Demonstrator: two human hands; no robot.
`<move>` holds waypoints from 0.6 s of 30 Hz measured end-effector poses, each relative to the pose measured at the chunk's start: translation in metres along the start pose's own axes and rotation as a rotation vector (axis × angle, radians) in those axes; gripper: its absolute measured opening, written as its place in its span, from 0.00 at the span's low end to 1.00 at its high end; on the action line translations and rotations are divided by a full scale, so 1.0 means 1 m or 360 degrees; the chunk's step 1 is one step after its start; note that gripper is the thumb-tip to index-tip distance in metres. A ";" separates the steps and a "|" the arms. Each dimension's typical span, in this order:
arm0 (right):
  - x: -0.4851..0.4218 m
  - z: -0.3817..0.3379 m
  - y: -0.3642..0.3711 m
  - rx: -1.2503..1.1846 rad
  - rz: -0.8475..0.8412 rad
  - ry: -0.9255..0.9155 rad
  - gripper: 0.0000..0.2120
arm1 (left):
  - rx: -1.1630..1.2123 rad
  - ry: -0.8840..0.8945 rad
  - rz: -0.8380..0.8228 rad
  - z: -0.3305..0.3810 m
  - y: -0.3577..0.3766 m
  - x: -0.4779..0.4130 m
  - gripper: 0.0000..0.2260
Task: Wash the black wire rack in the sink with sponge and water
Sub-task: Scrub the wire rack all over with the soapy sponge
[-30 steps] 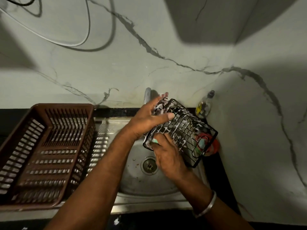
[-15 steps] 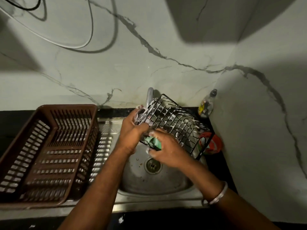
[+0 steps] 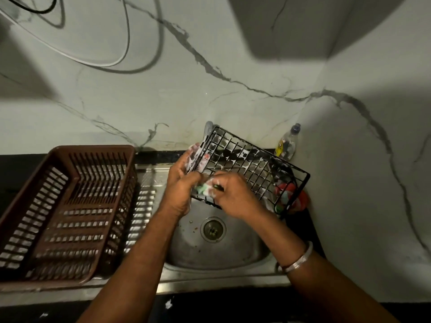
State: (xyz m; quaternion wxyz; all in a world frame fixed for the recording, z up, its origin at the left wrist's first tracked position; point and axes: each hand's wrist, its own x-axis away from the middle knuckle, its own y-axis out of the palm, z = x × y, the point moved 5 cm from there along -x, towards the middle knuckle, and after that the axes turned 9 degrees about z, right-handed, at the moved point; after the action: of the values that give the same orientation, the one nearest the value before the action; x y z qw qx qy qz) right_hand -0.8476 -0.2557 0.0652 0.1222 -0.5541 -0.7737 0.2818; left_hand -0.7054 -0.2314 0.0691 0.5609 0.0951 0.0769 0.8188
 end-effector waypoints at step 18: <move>0.023 -0.020 0.001 -0.0307 0.0282 -0.0315 0.08 | 0.0246 0.0082 0.0066 0.008 -0.009 -0.014 0.32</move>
State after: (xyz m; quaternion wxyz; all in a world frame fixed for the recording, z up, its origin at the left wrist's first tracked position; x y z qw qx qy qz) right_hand -0.8449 -0.2286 0.0783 -0.0336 -0.5988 -0.7536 0.2691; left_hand -0.6906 -0.2407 0.0733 0.5326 0.1185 0.1523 0.8241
